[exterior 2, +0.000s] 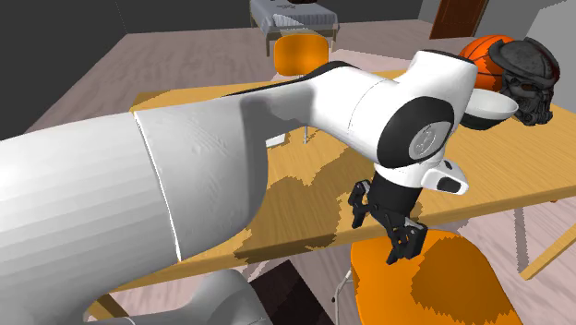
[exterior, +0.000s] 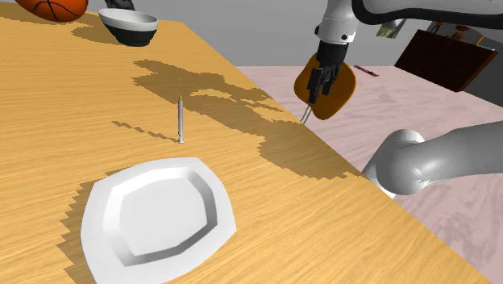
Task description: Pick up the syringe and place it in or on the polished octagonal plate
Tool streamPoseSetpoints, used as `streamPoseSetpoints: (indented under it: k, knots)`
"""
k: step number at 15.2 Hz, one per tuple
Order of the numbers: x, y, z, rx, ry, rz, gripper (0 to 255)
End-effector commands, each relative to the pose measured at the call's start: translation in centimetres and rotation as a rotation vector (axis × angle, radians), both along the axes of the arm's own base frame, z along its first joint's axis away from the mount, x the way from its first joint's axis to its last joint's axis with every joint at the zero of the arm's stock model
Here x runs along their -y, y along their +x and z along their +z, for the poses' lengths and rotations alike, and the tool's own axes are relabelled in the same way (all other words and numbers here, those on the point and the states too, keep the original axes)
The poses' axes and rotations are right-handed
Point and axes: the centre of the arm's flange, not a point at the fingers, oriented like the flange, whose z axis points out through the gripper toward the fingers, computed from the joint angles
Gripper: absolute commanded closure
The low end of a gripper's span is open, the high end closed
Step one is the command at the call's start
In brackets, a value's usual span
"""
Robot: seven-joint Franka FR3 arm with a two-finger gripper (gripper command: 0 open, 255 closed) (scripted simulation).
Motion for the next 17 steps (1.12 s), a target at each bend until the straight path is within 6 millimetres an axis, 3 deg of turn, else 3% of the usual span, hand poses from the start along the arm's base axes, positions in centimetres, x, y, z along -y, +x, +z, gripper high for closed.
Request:
streamPoseSetpoints:
  k: [1, 17]
  knots:
    - [0.0, 0.0, 0.0, 0.0, 0.0, 0.0, 0]
    - [-20.4, 0.9, -1.0, 0.296, -0.003, -0.023, 0]
